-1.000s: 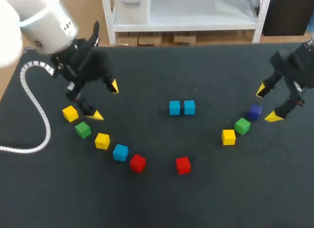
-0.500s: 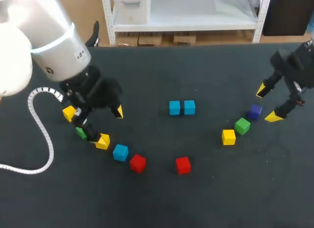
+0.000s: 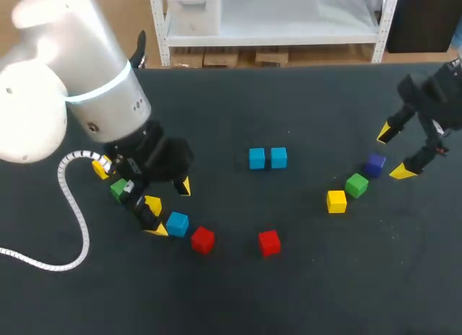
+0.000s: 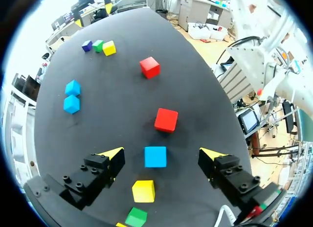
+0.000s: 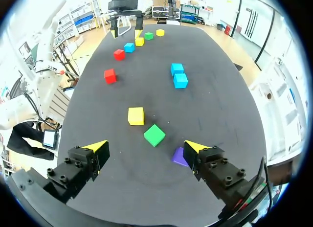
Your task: Place the blue cubes, place green cubes on the blue cubes, place the yellow cubes on the green cubes, then place the red cubes on the yellow cubes, and place purple cube on the red cubes.
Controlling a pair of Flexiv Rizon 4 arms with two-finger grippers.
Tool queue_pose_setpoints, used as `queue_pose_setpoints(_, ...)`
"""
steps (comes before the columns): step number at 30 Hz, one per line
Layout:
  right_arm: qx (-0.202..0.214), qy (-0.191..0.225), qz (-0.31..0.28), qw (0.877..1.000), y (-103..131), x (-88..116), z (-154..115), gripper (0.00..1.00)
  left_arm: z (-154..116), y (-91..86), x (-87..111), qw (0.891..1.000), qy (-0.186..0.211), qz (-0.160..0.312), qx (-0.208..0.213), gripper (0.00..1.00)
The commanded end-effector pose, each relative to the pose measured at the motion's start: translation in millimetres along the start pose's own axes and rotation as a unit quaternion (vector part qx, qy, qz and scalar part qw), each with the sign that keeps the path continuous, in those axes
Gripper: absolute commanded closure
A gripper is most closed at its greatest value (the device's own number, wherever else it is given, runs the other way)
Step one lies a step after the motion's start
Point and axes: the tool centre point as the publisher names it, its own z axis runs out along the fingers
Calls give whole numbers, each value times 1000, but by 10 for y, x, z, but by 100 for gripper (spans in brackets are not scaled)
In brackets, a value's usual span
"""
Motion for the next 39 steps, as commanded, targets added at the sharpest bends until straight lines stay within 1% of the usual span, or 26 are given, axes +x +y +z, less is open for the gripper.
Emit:
queue_pose_setpoints(1,0,-1,-1,1000,-3,3,5,0,135,78,13,1000,2,-1,3,0)
queue_pose_setpoints(2,0,-1,-1,1000,-3,3,5,0,162,82,21,1000,10,-6,3,0)
queue_pose_setpoints(7,0,-1,-1,1000,-3,3,5,0,221,105,78,1000,8,-15,2,0)
queue_pose_setpoints(9,0,-1,-1,1000,-3,3,5,0,234,114,103,1000,16,-19,5,0)
queue_pose_setpoints(13,0,-1,-1,1000,-3,3,5,0,283,114,160,999,16,-26,8,0)
queue_pose_setpoints(22,0,-1,-1,1000,-3,3,5,0,324,86,210,999,19,-24,14,0)
queue_pose_setpoints(23,0,-1,-1,1000,-3,3,5,0,332,88,213,999,18,-24,15,4)
queue_pose_setpoints(25,0,-1,-1,1000,-3,3,5,0,343,92,212,999,17,-24,15,9)
queue_pose_setpoints(27,0,-1,-1,1000,-3,3,5,0,347,100,207,999,15,-23,15,36)
queue_pose_setpoints(28,0,-1,-1,1000,-3,3,5,0,349,105,204,1000,15,-23,15,40)
queue_pose_setpoints(29,0,-1,-1,1000,-3,3,5,0,352,110,203,1000,15,-22,15,43)
queue_pose_setpoints(30,0,-1,-1,1000,-3,3,5,0,355,115,202,1000,15,-22,16,43)
queue_pose_setpoints(31,0,-1,-1,1000,-3,3,5,0,360,121,203,1000,15,-22,16,40)
queue_pose_setpoints(33,0,-1,-1,1000,-3,3,5,0,359,131,208,1000,14,-23,17,22)
queue_pose_setpoints(35,0,-1,-1,1000,-3,3,5,0,355,139,210,1000,14,-22,16,35)
queue_pose_setpoints(36,0,-1,-1,1000,-3,3,5,0,355,142,212,1000,14,-22,16,36)
queue_pose_setpoints(37,0,-1,-1,1000,-3,3,5,0,355,143,213,1000,15,-22,16,51)
queue_pose_setpoints(38,0,-1,-1,1000,-3,3,5,0,355,144,213,1000,15,-22,15,58)
queue_pose_setpoints(39,0,-1,-1,1000,-3,3,5,0,355,146,213,1000,15,-22,15,60)
